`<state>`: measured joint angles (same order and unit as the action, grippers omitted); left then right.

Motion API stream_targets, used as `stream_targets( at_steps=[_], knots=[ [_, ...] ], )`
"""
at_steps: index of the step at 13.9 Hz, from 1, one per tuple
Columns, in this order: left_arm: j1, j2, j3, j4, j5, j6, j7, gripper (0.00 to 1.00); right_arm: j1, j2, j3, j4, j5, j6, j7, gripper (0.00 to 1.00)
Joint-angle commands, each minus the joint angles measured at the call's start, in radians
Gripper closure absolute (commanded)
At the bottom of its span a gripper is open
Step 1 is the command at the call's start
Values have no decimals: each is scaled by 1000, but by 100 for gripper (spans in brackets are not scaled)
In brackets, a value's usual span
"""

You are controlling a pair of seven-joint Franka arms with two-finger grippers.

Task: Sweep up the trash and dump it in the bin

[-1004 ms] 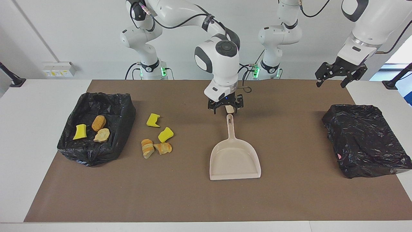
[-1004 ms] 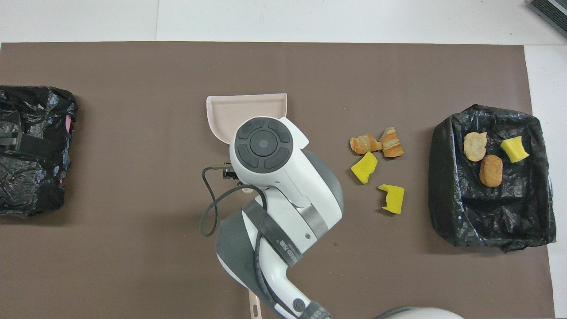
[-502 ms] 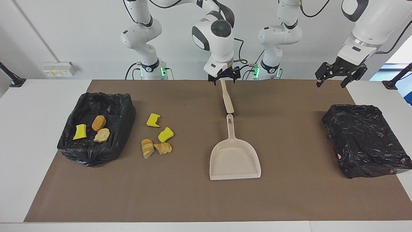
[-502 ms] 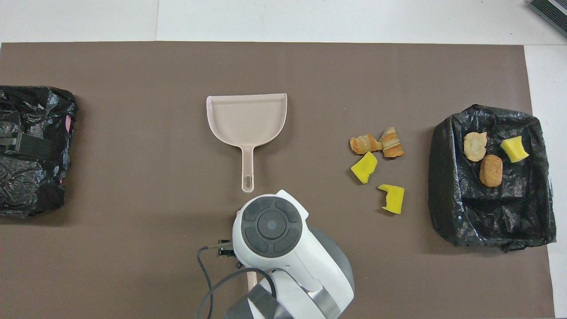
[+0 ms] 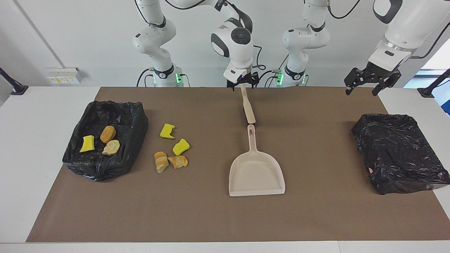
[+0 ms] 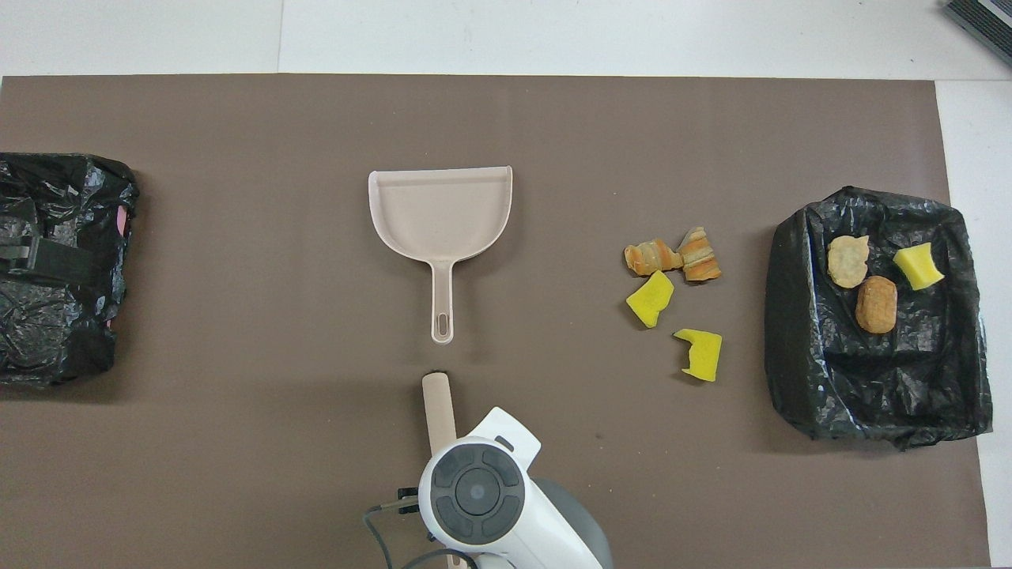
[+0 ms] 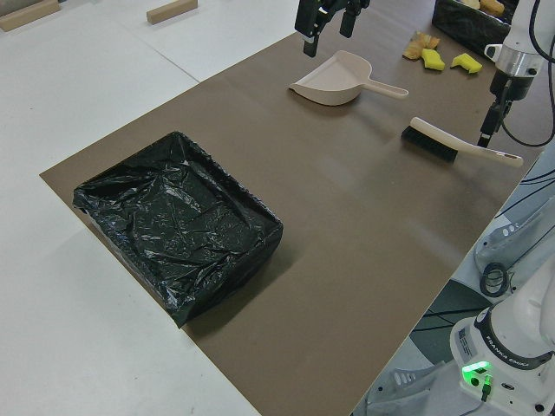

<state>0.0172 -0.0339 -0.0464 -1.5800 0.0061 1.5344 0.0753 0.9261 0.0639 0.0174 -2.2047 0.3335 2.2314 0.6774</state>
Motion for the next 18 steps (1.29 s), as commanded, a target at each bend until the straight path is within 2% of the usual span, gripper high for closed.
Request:
stream_targets(
  at_steps=[1, 5, 6, 8, 9, 10, 13, 15, 18],
  knots=[
    [9, -4, -4, 12, 17, -13, 0, 0, 39, -26, -4, -52, 30, 28, 4, 0],
    [-12, -3, -19, 14, -4, -4, 7, 0, 57, -32, -4, -66, 32, 30, 27, 0],
    [-32, -4, -23, 12, -17, -4, 6, 0, 59, -33, -4, -66, 32, 28, 25, 14],
    [-84, -14, -29, -5, -25, 24, -12, 0, 59, -30, -4, -66, 32, 31, 25, 67],
    [-110, -14, -29, -11, -40, 64, -28, 0, 59, -30, -4, -66, 32, 31, 28, 91],
    [-127, -8, -29, -9, -51, 76, -29, 0, 59, -30, -4, -66, 32, 31, 42, 100],
    [-157, 17, -29, -18, -81, 102, -42, 0, 59, -24, -4, -53, 30, 33, 57, 100],
    [-155, 8, -29, -22, -84, 101, -26, 0, 56, -25, -7, -33, 25, 16, 60, 100],
    [-158, -3, -29, -26, -83, 84, -23, 0, 24, -120, -16, -33, 10, -90, 62, 100]
  ],
)
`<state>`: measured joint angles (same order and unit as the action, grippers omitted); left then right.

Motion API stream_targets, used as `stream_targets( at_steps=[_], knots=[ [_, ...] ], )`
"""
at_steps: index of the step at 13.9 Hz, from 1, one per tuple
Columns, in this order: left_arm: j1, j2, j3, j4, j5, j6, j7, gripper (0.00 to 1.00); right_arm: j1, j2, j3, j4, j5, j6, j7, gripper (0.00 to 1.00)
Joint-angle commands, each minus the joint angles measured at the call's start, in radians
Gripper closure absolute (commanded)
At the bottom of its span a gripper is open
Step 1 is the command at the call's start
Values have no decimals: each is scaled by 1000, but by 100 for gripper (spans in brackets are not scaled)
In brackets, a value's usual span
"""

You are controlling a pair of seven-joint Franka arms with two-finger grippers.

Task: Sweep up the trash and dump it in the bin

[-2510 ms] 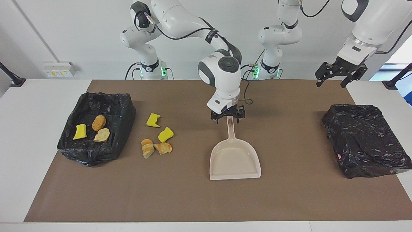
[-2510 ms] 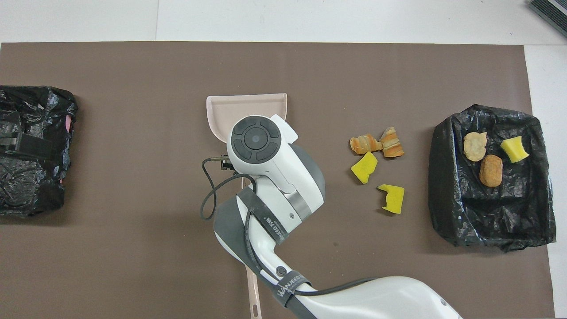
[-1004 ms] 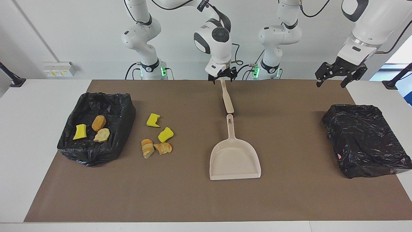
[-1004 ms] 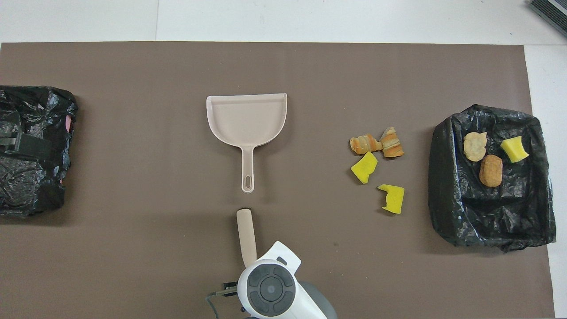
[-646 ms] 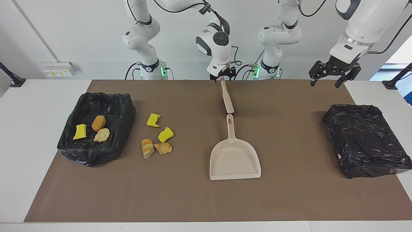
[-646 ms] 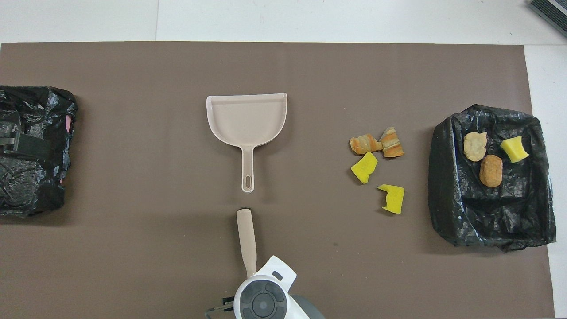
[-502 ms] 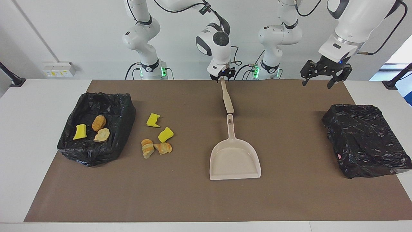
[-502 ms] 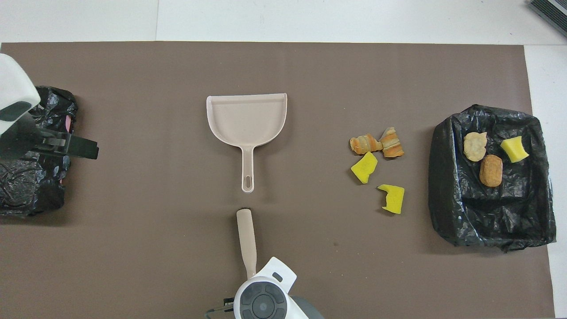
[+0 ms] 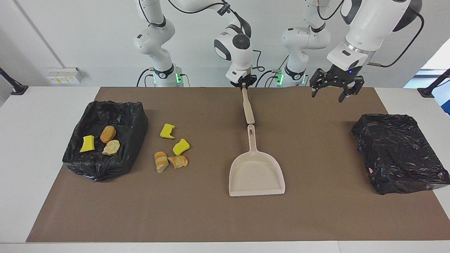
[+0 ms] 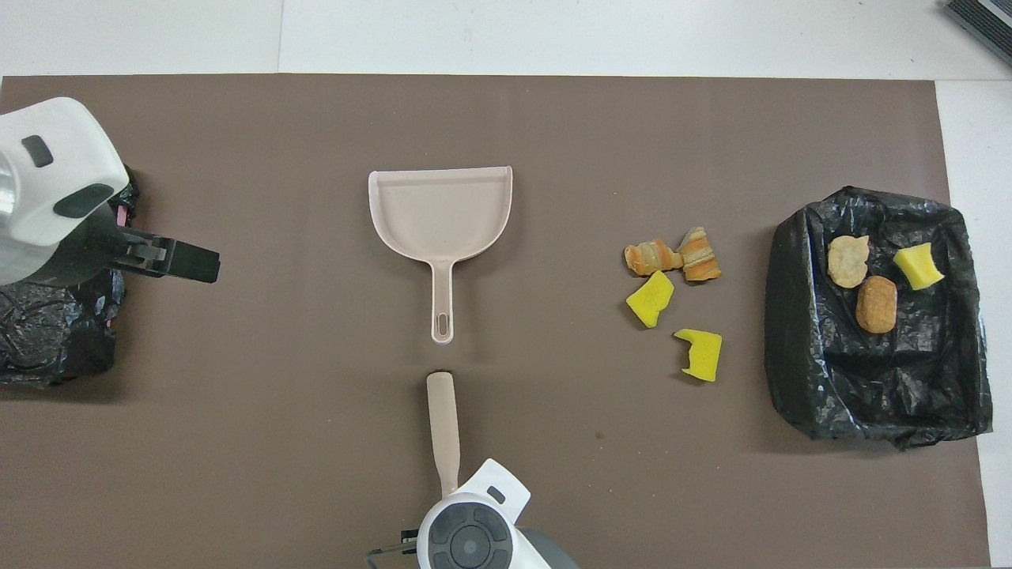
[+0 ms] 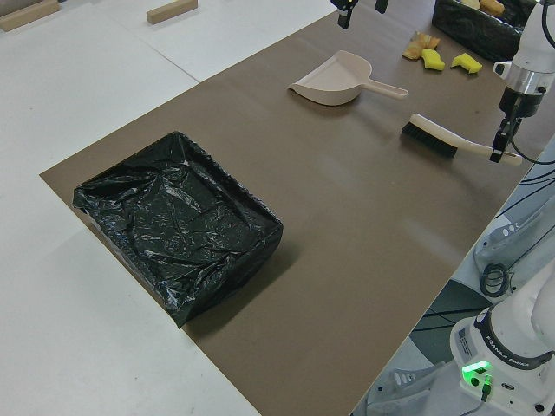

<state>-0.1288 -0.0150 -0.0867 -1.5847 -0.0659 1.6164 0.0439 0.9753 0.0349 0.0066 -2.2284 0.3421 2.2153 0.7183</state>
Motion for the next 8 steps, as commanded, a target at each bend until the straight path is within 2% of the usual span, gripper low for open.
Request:
stream_targets(
  at_steps=[1, 5, 8],
  knots=[
    [-21, -29, 12, -30, -11, 13, 4, 0, -56, -140, -5, -10, -5, -132, 23, 100],
    [-25, -7, 12, -40, -11, 66, 10, 0, -183, -301, -5, -10, -93, -345, 43, 100],
    [-86, 22, 10, -72, -11, 138, -7, 0, -370, -383, -7, 21, -171, -506, -15, 100]
  ],
)
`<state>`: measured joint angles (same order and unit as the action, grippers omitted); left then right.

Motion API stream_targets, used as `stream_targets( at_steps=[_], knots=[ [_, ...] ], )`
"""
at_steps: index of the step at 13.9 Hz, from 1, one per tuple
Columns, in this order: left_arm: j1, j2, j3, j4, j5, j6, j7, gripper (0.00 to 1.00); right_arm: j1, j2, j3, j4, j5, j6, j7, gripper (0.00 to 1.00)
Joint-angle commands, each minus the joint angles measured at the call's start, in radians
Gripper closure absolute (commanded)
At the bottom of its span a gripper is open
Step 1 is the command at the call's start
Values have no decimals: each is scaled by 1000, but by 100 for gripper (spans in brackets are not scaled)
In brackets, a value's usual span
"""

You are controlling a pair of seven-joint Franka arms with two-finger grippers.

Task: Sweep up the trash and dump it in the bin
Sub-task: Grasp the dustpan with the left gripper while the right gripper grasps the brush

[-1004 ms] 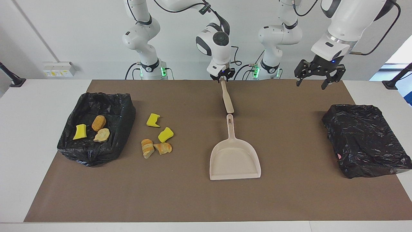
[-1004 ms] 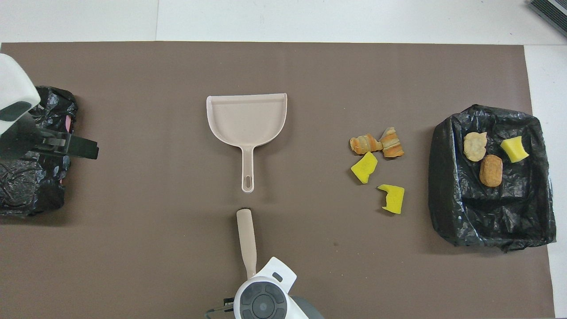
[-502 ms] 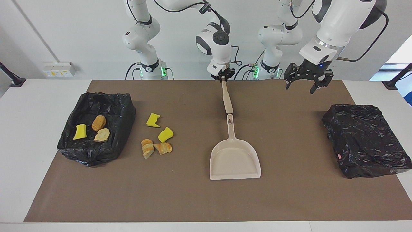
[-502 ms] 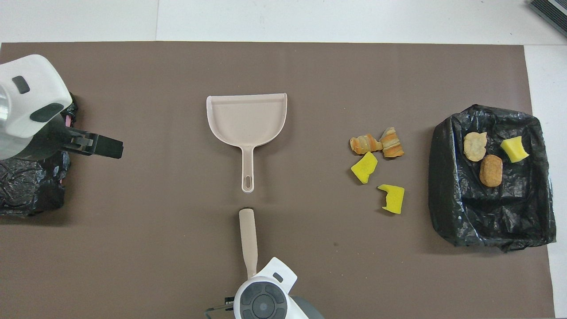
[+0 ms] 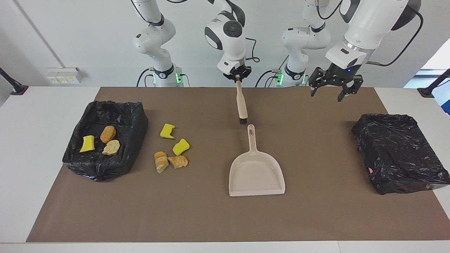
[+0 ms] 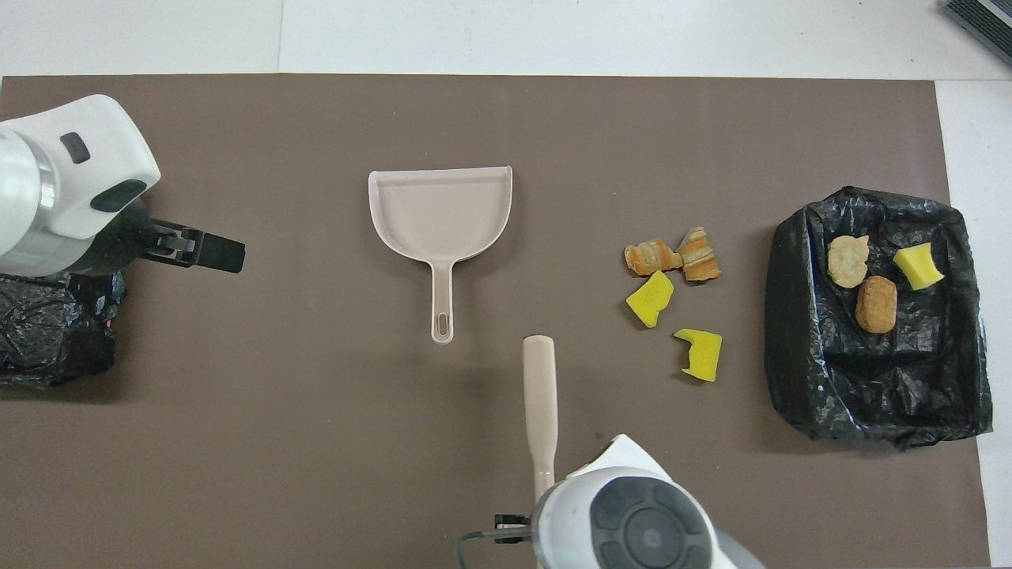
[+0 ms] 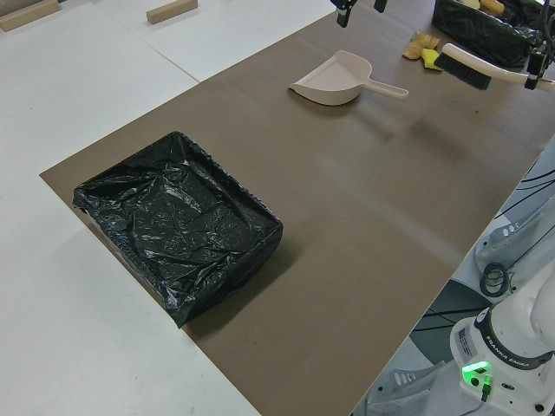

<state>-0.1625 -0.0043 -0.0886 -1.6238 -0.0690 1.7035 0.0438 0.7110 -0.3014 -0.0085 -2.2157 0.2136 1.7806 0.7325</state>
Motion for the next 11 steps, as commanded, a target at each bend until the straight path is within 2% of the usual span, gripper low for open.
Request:
stream_targets(
  at_steps=[1, 4, 6, 8, 11],
  knots=[
    [-81, 32, 13, -33, -3, 74, -16, 0, -189, -45, 13, 27, -86, -119, -75, 100],
    [-135, 99, 13, -33, 5, 133, -21, 0, -367, 10, 15, 28, -207, -83, -321, 100],
    [-181, 157, 13, -36, 17, 192, -53, 0, -426, 132, 16, 65, -340, -21, -384, 100],
    [-221, 223, 13, -42, 17, 260, -99, 0, -456, 287, 10, 166, -445, 8, -416, 100],
    [-276, 273, 13, -79, 18, 356, -197, 0, -513, 430, 10, 277, -505, 23, -484, 100]
  ],
)
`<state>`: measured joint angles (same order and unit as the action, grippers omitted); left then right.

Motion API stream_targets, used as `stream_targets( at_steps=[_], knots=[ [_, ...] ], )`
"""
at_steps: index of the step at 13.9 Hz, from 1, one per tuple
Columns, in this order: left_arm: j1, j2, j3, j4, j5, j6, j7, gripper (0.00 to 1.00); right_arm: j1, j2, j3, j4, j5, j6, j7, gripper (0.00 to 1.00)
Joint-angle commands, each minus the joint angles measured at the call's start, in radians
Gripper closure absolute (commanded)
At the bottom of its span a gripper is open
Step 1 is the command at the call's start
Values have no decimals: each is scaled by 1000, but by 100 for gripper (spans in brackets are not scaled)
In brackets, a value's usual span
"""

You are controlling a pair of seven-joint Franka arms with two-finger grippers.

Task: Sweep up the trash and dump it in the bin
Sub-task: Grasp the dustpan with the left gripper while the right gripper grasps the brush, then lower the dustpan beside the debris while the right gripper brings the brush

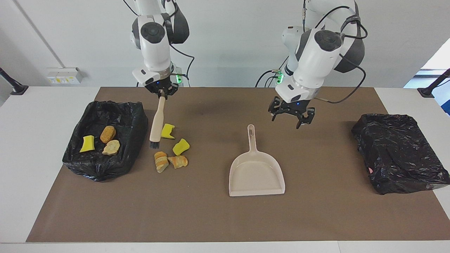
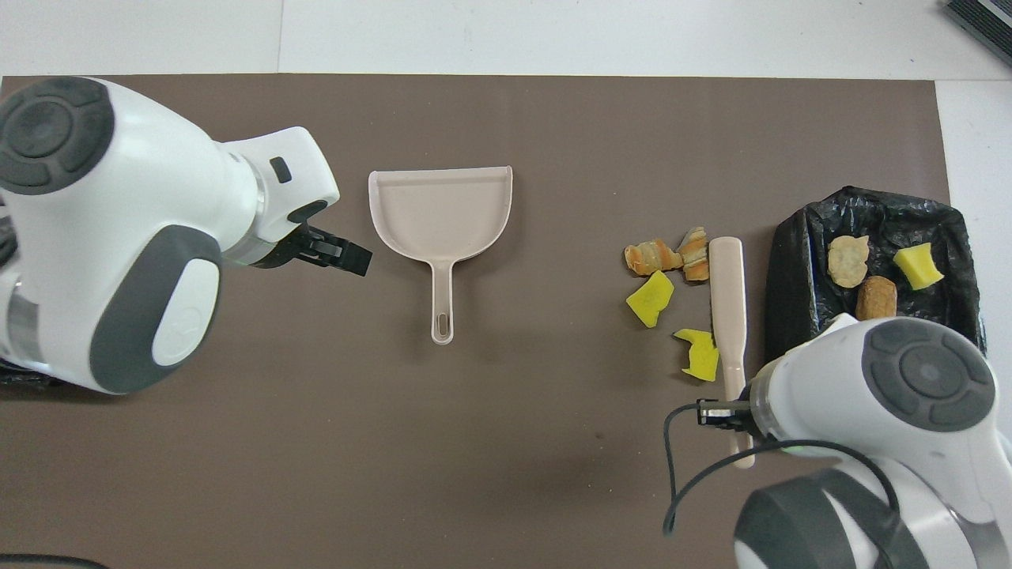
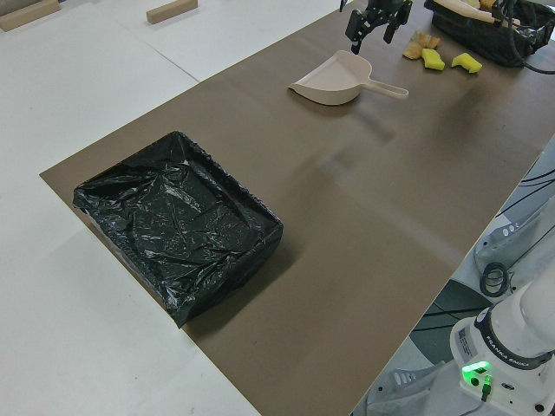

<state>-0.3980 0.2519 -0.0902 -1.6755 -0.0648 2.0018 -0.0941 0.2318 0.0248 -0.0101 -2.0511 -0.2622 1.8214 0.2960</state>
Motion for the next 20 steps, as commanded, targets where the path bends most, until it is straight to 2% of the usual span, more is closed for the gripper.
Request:
stream_targets(
  at_steps=[1, 4, 7, 9, 12, 13, 14, 15, 18, 19, 20],
  knots=[
    [-60, 30, 15, -53, 14, 89, -103, 0, -23, 130, 12, 124, -28, -17, -44, 100],
    [-104, 32, 15, -136, 16, 150, -241, 0, -14, 158, 16, 120, 1, -16, -41, 100],
    [-113, 32, 17, -167, 40, 160, -337, 0, -2, 147, 24, 102, 131, -40, -54, 100],
    [-114, 59, 15, -177, 53, 175, -396, 7, 39, 142, 24, 100, 216, -56, -52, 100],
    [-116, 72, 15, -158, 63, 172, -437, 29, 60, 139, 24, 111, 328, -76, -41, 100],
    [-114, 73, 15, -156, 63, 175, -437, 49, 67, 141, 25, 126, 343, -95, -31, 100],
    [-114, 75, 15, -155, 63, 173, -437, 83, 79, 139, 24, 146, 331, -109, -6, 100],
    [-113, 76, 15, -148, 63, 175, -435, 100, 69, 138, 19, 173, 330, -144, 11, 100],
    [-88, 76, 17, -87, 99, 147, -409, 100, 41, 91, -2, 246, 307, -301, 64, 100],
    [-55, 73, 15, -78, 99, 131, -327, 100, 32, 51, 1, 226, 304, -339, 99, 100],
    [-29, 66, 15, -76, 96, 117, -158, 100, 34, 18, 4, 191, 304, -378, 142, 100]
  ],
)
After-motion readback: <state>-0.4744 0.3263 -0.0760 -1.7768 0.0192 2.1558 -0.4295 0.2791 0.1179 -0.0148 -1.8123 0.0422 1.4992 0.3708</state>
